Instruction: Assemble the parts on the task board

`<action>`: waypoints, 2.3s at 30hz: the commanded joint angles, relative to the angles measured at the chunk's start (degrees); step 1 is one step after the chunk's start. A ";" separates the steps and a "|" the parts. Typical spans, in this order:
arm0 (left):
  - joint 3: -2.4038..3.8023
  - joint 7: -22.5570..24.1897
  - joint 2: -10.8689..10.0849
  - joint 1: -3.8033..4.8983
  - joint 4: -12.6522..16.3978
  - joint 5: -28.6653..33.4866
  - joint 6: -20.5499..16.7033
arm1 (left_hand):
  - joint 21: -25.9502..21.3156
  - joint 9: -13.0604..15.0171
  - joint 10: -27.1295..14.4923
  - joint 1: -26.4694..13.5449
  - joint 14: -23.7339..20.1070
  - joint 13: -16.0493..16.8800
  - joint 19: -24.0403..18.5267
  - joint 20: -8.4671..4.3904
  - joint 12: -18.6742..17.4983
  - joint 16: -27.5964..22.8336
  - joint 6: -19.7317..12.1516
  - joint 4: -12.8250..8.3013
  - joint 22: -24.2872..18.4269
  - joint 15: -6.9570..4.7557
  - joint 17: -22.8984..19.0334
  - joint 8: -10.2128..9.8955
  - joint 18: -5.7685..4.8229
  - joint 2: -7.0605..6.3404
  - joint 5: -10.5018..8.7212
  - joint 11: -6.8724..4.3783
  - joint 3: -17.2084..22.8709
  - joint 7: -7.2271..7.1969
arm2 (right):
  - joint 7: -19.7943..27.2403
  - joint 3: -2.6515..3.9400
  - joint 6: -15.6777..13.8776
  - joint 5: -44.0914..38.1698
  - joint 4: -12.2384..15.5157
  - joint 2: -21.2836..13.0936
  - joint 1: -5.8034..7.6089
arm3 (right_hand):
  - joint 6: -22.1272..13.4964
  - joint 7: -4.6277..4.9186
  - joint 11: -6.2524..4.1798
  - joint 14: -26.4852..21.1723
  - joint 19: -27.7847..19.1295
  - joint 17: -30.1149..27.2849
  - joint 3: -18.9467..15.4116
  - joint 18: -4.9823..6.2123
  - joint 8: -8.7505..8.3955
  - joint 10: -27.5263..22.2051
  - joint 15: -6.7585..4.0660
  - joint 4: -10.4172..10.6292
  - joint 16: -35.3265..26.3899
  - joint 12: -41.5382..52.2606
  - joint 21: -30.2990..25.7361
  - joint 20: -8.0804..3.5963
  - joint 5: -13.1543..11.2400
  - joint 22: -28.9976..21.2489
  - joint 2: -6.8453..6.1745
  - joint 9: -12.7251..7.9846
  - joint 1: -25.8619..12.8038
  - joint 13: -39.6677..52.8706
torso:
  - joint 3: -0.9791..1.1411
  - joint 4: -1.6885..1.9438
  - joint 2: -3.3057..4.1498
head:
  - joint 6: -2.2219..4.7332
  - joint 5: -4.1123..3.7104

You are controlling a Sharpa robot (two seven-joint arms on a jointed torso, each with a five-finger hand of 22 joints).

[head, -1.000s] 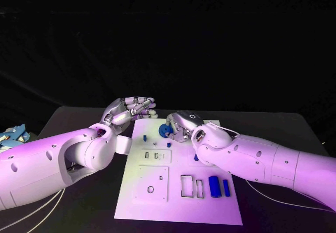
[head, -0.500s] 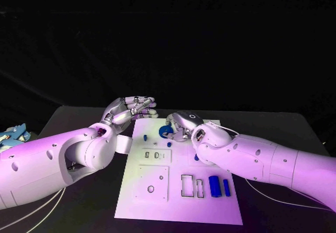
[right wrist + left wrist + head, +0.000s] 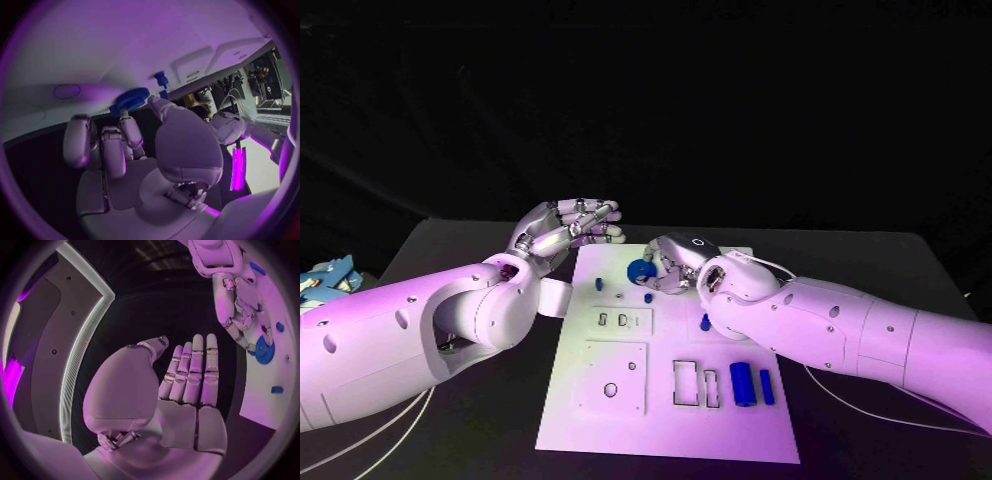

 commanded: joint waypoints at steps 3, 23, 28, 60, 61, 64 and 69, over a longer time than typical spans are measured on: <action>0.04 0.42 -0.03 0.07 -0.14 0.09 0.92 | 0.11 0.05 0.08 -0.07 -0.39 0.07 -0.18 0.10 -0.15 0.20 -0.52 -0.01 -0.06 -0.16 0.07 -0.38 0.70 0.51 -0.33 0.32 0.35 0.77 | 4.94 -0.05 -5.21 4.91 2.41 -2.67 -0.06 | 0.47 0.07 0.04 5.12 0.18 11.22 0.39 -0.53 -0.78 1.03 0.42 0.07 0.14 1.18 -0.02 0.37 2.40 0.34 0.88 -0.19 1.04 1.04 | 0.06 -0.20 -0.23 | 0.18 -0.05; 0.01 1.53 -0.37 0.04 -2.49 0.28 4.35 | -0.02 0.06 -0.13 -1.83 -0.63 0.07 -0.47 0.32 -0.40 0.12 -0.88 0.20 -0.23 0.02 0.55 -0.70 0.68 -0.68 -0.49 0.42 -0.46 0.77 | 19.43 0.60 2.87 29.29 15.24 -26.14 4.17 | 0.29 0.85 0.63 5.27 -1.26 12.11 3.96 -0.02 -4.63 -2.04 0.96 -7.00 0.40 -1.52 -2.28 0.85 1.53 -1.27 0.84 -1.28 9.91 -1.49 | 1.20 -3.00 -2.10 | -0.38 -1.06; 0.00 1.62 0.07 -0.01 -3.15 0.28 4.95 | -0.02 0.06 -0.13 -1.85 -0.64 0.08 -0.47 0.32 -0.40 0.12 -0.88 0.20 -0.23 0.02 0.56 -0.70 0.68 -0.68 -0.48 0.42 -0.47 0.76 | 19.78 0.55 4.65 27.20 13.54 -28.15 3.81 | -0.62 0.87 0.65 5.31 -1.26 12.29 4.37 -0.04 -5.91 -2.28 0.98 -8.56 0.46 -1.74 -2.30 0.86 1.38 -1.11 0.00 -1.85 11.09 -1.72 | 1.29 -2.75 -2.31 | -0.84 -1.54; -0.01 1.58 0.42 -0.07 -3.48 0.08 5.36 | -0.02 0.12 -0.17 -1.20 -0.70 0.10 -0.46 0.31 -0.40 0.10 -0.89 -0.69 -0.29 -0.06 0.80 -0.74 0.73 -0.98 -0.51 0.34 -0.41 0.68 | 15.88 0.16 7.95 20.67 2.12 -20.58 -0.42 | -1.78 0.76 0.59 5.19 -2.44 11.97 4.81 0.39 -7.98 -3.13 0.94 -11.28 0.34 -2.39 -4.11 0.83 -0.32 -2.48 -0.79 -2.87 12.58 -2.40 | 1.28 -2.46 -2.08 | -1.50 -1.23; -0.01 1.57 0.46 -0.07 -3.50 0.07 5.37 | -0.01 0.14 -0.17 -1.09 -0.72 0.10 -0.45 0.31 -0.39 0.09 -0.88 -0.88 -0.30 -0.06 0.86 -0.75 0.74 -0.99 -0.53 0.35 -0.38 0.70 | 15.86 0.15 7.97 20.66 1.92 -20.39 -0.45 | -1.34 0.78 0.60 5.21 -2.39 12.03 4.88 0.38 -7.84 -2.98 0.95 -11.35 0.36 -2.23 -4.09 0.83 -0.37 -2.42 -0.71 -2.84 12.52 -2.27 | 1.26 -2.43 -2.05 | -1.52 -1.20; -0.01 1.54 0.58 -0.08 -3.59 0.05 5.38 | -0.01 0.14 -0.17 -1.09 -0.72 0.10 -0.45 0.31 -0.39 0.09 -0.88 -0.88 -0.30 -0.06 0.86 -0.75 0.74 -0.99 -0.53 0.35 -0.38 0.70 | 15.87 0.09 7.94 20.68 1.29 -19.72 -0.57 | -0.57 0.81 0.61 5.24 -2.28 12.15 5.06 0.34 -7.60 -2.74 0.95 -11.41 0.40 -1.98 -3.99 0.84 -0.40 -2.27 -0.45 -2.80 12.40 -2.06 | 1.26 -2.39 -2.04 | -1.66 -1.09; -0.01 1.45 0.67 -0.10 -3.71 0.04 5.34 | 0.00 0.14 -0.17 -1.06 -0.73 0.10 -0.45 0.30 -0.40 0.08 -0.87 -0.92 -0.31 -0.06 0.88 -0.75 0.74 -0.95 -0.53 0.35 -0.35 0.71 | 15.91 0.05 7.62 20.95 0.78 -19.08 -0.70 | 1.00 0.81 0.59 5.30 -1.97 12.36 5.45 0.26 -7.12 -2.19 0.94 -11.24 0.47 -1.45 -3.72 0.83 -0.47 -1.88 0.24 -2.75 11.89 -1.62 | 1.31 -2.42 -2.09 | -1.76 -1.21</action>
